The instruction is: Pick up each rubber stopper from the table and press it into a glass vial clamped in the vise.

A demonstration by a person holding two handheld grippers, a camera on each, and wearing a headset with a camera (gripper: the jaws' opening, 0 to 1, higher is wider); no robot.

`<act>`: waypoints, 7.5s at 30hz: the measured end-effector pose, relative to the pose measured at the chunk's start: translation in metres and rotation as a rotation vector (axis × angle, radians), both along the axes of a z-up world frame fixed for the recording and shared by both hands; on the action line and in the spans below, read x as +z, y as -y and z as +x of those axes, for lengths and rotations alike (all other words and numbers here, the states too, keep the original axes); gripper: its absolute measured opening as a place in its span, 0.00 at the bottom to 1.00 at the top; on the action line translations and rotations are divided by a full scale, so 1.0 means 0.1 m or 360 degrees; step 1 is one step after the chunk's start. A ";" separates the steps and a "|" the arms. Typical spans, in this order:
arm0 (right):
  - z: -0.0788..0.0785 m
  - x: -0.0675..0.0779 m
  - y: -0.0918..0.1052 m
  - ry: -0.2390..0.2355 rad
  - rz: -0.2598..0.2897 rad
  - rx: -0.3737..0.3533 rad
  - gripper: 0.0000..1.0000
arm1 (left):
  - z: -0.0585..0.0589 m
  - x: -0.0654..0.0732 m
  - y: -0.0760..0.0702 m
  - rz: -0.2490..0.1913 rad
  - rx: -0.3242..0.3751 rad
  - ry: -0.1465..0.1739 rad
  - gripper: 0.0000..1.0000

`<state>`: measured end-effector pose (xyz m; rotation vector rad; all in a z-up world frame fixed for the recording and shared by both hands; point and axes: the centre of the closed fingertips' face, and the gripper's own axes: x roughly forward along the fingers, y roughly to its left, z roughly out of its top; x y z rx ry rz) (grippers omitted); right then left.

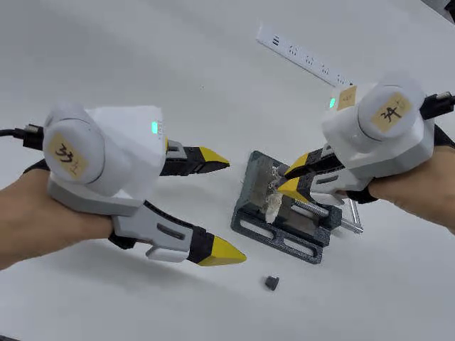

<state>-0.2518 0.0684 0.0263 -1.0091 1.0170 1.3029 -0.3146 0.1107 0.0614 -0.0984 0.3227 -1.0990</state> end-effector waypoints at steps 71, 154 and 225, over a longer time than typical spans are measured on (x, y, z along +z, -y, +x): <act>0.00 0.01 0.01 -0.0039 0.0020 -0.0002 0.02 | 0.01 -0.08 -0.06 0.0012 0.0008 -0.0018 0.70; 0.01 0.01 -0.03 -0.0081 -0.0084 0.0090 0.02 | -0.02 0.10 -0.06 0.0010 0.0025 0.0029 0.68; -0.54 0.49 0.66 0.0087 0.0845 -0.0529 0.51 | -0.34 0.25 -0.08 0.0272 -0.0003 0.0003 0.80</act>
